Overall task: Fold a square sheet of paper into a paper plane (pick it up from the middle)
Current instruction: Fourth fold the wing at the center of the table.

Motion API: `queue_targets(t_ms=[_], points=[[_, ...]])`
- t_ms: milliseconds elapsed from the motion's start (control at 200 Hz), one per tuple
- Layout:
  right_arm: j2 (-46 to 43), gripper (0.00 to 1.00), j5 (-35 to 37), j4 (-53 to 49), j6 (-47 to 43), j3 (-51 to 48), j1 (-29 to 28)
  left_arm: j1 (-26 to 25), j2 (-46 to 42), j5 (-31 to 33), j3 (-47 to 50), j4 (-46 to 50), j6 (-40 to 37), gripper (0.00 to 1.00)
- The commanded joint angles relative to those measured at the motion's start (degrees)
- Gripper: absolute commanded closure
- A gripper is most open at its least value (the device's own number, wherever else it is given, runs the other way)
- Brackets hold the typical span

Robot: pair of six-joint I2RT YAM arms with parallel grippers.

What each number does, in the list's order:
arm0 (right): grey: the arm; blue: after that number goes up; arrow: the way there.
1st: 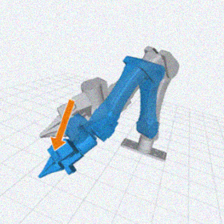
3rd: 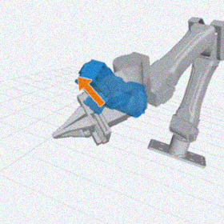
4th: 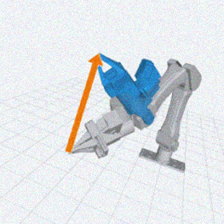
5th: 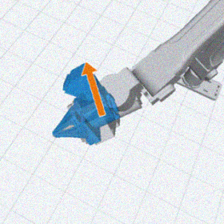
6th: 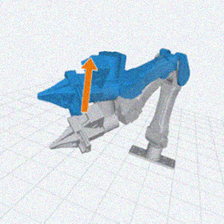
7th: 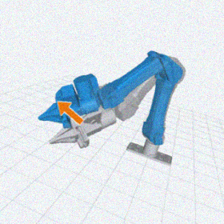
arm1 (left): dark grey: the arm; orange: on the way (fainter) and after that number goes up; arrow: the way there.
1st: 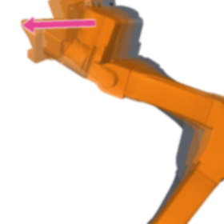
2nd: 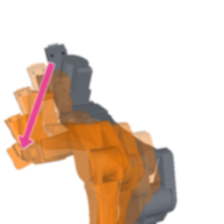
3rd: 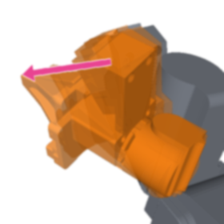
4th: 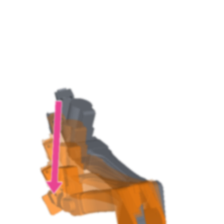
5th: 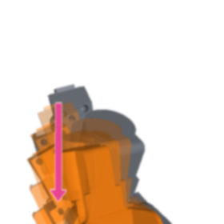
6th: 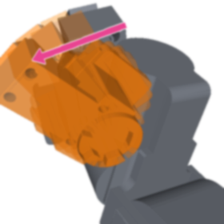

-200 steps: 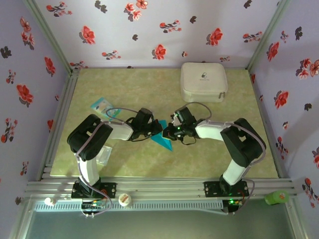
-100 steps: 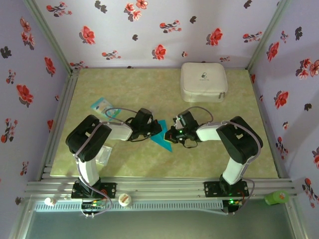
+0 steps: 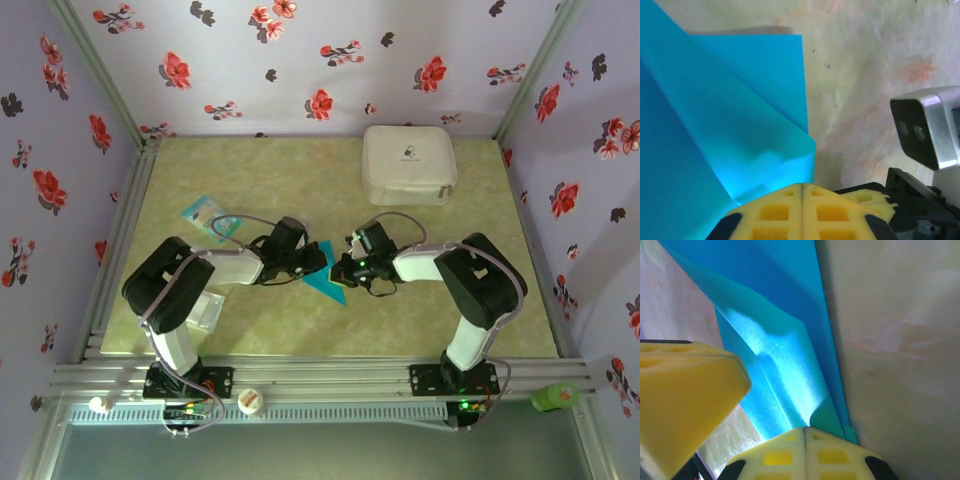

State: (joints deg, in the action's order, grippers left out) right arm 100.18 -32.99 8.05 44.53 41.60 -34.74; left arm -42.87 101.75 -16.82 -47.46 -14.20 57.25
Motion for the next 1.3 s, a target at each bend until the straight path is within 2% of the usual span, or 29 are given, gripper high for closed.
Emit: queue_targets(t_ms=[0, 170, 360, 820, 1135, 1295], points=[[2.04, 0.97, 3.1, -7.07, -1.2, -1.34, 0.38, -0.19, 2.37, -0.09, 0.08, 1.81, 0.05, 1.0], [1.86, 0.97, 3.46, -7.89, -1.7, -1.44, 0.44, 0.68, 3.43, 2.19, -0.07, 4.12, -0.34, 1.0], [1.85, 0.97, 3.53, -8.44, -2.43, -1.79, 0.39, 4.13, 3.37, 2.43, 1.06, 3.49, -1.37, 1.0], [0.66, 0.97, 2.8, -9.23, -3.64, -2.96, 0.44, 9.95, 5.39, 3.37, -4.79, 11.47, -4.22, 0.98], [0.5, 0.97, 3.06, -9.63, -3.77, -2.64, 0.37, 8.91, -3.13, 3.72, -6.39, 14.38, -7.97, 0.95], [0.64, 0.97, 3.42, -10.32, -4.16, -2.15, 0.38, 5.44, -1.57, 1.9, -8.56, 13.6, -8.45, 0.96]])
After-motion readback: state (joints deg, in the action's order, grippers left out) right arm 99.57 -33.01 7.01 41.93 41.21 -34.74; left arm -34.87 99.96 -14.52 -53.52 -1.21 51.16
